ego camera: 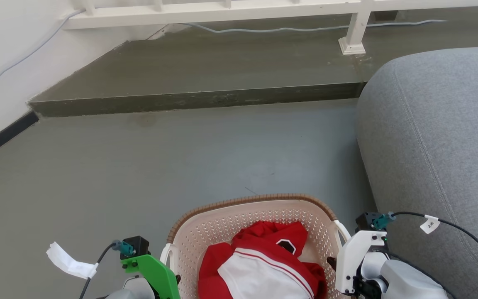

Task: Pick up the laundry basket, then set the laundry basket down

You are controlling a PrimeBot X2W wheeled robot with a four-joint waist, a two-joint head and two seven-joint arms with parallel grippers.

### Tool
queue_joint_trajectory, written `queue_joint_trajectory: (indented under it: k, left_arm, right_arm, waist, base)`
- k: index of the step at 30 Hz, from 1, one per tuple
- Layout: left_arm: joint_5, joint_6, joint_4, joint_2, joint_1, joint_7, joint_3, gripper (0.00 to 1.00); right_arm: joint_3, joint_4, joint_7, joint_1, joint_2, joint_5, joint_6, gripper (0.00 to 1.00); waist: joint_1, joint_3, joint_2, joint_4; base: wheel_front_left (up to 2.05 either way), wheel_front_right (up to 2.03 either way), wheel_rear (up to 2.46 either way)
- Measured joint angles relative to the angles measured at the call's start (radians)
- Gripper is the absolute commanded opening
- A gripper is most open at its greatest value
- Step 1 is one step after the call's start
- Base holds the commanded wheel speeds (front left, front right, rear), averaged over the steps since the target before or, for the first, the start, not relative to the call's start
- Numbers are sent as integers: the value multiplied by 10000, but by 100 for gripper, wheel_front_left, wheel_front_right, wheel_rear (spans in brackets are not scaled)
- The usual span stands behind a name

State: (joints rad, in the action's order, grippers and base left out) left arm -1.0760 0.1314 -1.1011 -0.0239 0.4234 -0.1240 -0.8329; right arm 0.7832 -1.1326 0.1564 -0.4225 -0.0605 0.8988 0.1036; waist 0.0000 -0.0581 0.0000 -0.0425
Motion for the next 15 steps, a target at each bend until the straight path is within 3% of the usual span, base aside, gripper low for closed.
queue_joint_trajectory:
  k: [15]
  left_arm:
    - [-136, 0, 0, -12, 97, 0, -98, 0]
  right_arm:
    - [163, -13, -13, -121, -8, 201, 0, 0]
  waist:
    - [0, -183, 0, -13]
  base:
    - [0, 0, 0]
